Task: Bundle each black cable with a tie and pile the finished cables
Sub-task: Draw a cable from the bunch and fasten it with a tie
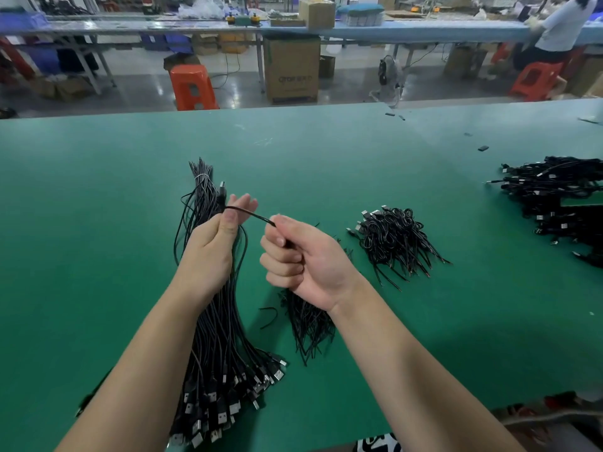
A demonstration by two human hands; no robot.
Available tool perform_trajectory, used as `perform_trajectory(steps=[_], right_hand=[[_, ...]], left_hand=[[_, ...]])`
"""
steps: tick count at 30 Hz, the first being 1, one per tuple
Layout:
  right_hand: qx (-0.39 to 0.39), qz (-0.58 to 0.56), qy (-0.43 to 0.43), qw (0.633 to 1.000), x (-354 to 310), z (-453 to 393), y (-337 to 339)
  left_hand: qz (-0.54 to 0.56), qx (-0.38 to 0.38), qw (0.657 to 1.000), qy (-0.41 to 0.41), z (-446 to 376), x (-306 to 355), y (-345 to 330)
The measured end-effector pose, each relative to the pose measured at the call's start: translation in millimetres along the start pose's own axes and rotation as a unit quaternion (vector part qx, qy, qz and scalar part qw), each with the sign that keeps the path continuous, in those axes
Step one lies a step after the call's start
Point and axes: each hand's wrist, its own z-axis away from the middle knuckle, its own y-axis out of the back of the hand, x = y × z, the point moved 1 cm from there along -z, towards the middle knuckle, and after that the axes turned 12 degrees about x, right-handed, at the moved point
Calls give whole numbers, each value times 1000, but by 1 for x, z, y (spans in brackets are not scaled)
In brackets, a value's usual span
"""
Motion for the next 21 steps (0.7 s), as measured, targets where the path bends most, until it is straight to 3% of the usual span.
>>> perform_trajectory(steps=[2,5,10,12,14,16,18,21], right_hand=[[-2,2,-1,1000,0,1,0],[27,16,-7,999,4,3,5],[40,-22,-53,998,28,-1,11],[40,-71,-72,994,34,-1,17],[56,-117,-79,988,37,1,27],[85,-149,-78,982,36,4,36],[104,-165,-74,978,32,5,42],[94,-156,-65,981,21,1,38]], left_hand=[[25,-22,999,8,-1,-2,2],[191,-7,980,51,-3,3,0],[400,71,901,149,-3,40,-14],[473,58,858,192,-5,57,-9],[497,4,846,195,-10,70,7],[437,-93,880,163,-14,74,23],[289,-224,921,133,-11,69,31],[26,-380,914,137,-3,54,28]])
